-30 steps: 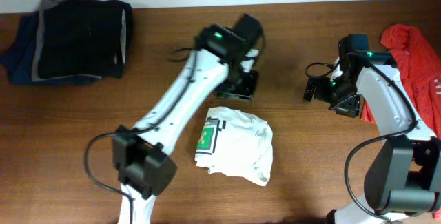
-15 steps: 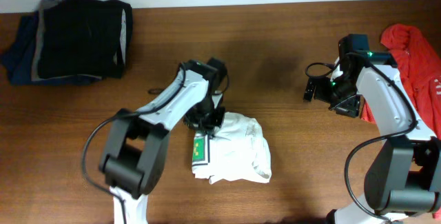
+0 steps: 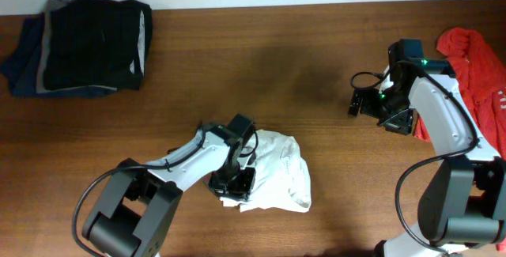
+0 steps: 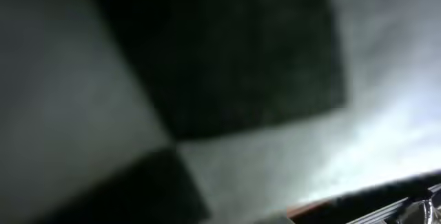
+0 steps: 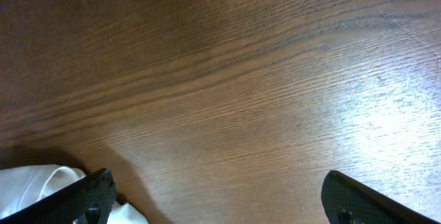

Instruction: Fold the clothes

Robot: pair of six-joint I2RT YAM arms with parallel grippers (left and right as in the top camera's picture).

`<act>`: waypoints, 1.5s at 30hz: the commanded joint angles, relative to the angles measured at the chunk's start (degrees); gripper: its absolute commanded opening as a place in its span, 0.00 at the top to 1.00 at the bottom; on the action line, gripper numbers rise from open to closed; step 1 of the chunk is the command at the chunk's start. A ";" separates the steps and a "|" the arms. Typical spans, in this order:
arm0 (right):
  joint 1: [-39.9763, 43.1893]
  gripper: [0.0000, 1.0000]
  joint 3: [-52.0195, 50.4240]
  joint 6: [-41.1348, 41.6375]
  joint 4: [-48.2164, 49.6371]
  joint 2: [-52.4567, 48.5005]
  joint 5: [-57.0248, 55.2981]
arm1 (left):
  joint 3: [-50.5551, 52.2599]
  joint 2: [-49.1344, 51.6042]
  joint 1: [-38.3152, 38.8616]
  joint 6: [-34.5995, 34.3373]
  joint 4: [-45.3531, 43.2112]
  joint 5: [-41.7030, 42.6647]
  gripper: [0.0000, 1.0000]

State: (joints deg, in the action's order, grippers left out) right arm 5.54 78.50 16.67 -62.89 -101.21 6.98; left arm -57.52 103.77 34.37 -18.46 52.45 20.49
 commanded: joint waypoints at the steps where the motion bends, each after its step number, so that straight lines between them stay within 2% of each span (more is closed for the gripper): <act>1: 0.00 0.01 0.04 0.09 -0.02 0.57 0.31 | -0.70 -1.07 0.13 -1.60 3.98 -0.11 0.89; 3: 0.00 0.01 0.04 0.09 -0.02 0.57 0.31 | -6.82 -5.18 0.13 -1.18 10.34 -0.61 0.89; 4: 0.00 0.01 0.04 0.09 -0.02 0.57 0.31 | -10.32 -7.43 0.13 -1.18 12.31 -2.08 0.78; 5: 0.00 0.01 0.04 0.09 -0.04 0.57 0.31 | -13.35 -9.38 -0.02 -1.20 14.01 -5.70 0.63; 6: 0.00 0.01 0.04 0.09 -0.02 0.57 0.31 | -15.61 -11.04 -0.59 -1.25 15.30 -10.58 0.17; 7: 0.00 0.01 0.04 0.09 -0.04 0.57 0.31 | -16.44 -12.37 -3.19 -1.22 15.82 -14.01 0.03; 8: 0.00 0.01 0.04 0.09 -0.04 0.57 0.31 | -16.35 -12.26 -7.96 -1.16 16.24 -14.14 0.01; 10: 0.00 0.01 0.04 0.09 -0.02 0.57 0.31 | -15.04 -12.11 -15.28 3.41 15.52 -14.08 0.01; 12: 0.00 0.01 0.04 0.09 -0.02 0.57 0.31 | -10.40 -12.07 -19.71 9.99 13.38 -5.35 0.01; 13: 0.00 0.01 0.04 0.09 -0.02 0.57 0.31 | -5.88 -12.07 -20.76 14.99 9.44 2.95 0.01; 15: 0.00 0.01 0.04 0.09 -0.04 0.57 0.31 | 1.84 -12.04 -20.83 18.12 0.07 11.50 0.01; 16: 0.00 0.01 0.04 0.09 -0.04 0.57 0.31 | 5.25 -11.91 -20.83 18.10 -4.52 14.45 0.01; 18: 0.00 0.01 0.04 0.09 -0.02 0.57 0.31 | 12.24 -11.80 -20.83 13.53 -15.76 15.08 0.01; 22: 0.00 0.01 0.04 0.09 -0.02 0.57 0.31 | 18.38 -11.78 -18.53 4.55 -27.63 15.58 0.01; 23: 0.00 0.01 0.04 0.09 -0.02 0.57 0.31 | 18.38 -11.78 -17.22 2.67 -29.31 15.21 0.02; 24: 0.00 0.02 0.04 0.09 -0.02 0.57 0.31 | 18.38 -11.78 -15.74 0.09 -30.62 13.75 0.10; 25: 0.00 0.01 0.04 0.09 -0.04 0.57 0.31 | 18.38 -11.78 -13.97 -3.69 -31.32 9.84 0.42; 26: 0.00 0.01 0.04 0.09 -0.04 0.57 0.31 | 18.36 -11.80 -13.20 -5.33 -31.23 6.80 0.62; 27: 0.00 0.01 0.04 0.09 -0.02 0.57 0.31 | 18.08 -11.80 -13.18 -5.57 -31.19 5.09 0.99; 29: 0.00 0.01 0.04 0.09 -0.02 0.57 0.31 | 15.08 -11.80 -13.22 -5.53 -29.49 0.85 0.99; 30: 0.00 0.01 0.04 0.09 -0.04 0.57 0.31 | 10.73 -11.80 -13.46 -4.96 -25.57 -4.52 0.99; 32: 0.00 0.01 0.04 0.09 -0.04 0.57 0.31 | 2.99 -11.80 -15.02 -0.17 -20.13 -10.86 0.99; 33: 0.00 0.01 0.04 0.09 -0.04 0.57 0.31 | -2.01 -11.80 -16.70 3.61 -19.15 -12.74 0.99; 35: 0.00 0.01 0.04 0.09 -0.04 0.57 0.31 | -6.75 -11.78 -19.45 5.62 -19.32 -17.92 0.99; 37: 0.00 0.01 0.04 0.09 -0.02 0.57 0.31 | -7.56 -11.17 -23.02 14.78 -24.55 -20.09 0.99; 39: 0.00 0.01 0.04 0.09 -0.04 0.57 0.31 | -7.56 -9.57 -24.44 15.76 -28.02 -23.39 0.99; 41: 0.00 0.01 0.04 0.09 -0.02 0.57 0.31 | -7.56 -5.20 -24.59 15.96 -36.92 -28.48 0.99; 42: 0.00 0.01 0.04 0.09 -0.02 0.57 0.31 | -7.56 -2.36 -24.65 19.43 -43.58 -30.99 0.99; 45: 0.00 0.01 0.04 0.09 -0.02 0.57 0.31 | -7.58 1.49 -24.87 26.71 -55.15 -39.93 0.99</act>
State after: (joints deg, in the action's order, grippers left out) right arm 5.54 78.52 16.62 -62.94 -101.21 6.98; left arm -64.42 102.83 9.85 0.51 3.70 -9.93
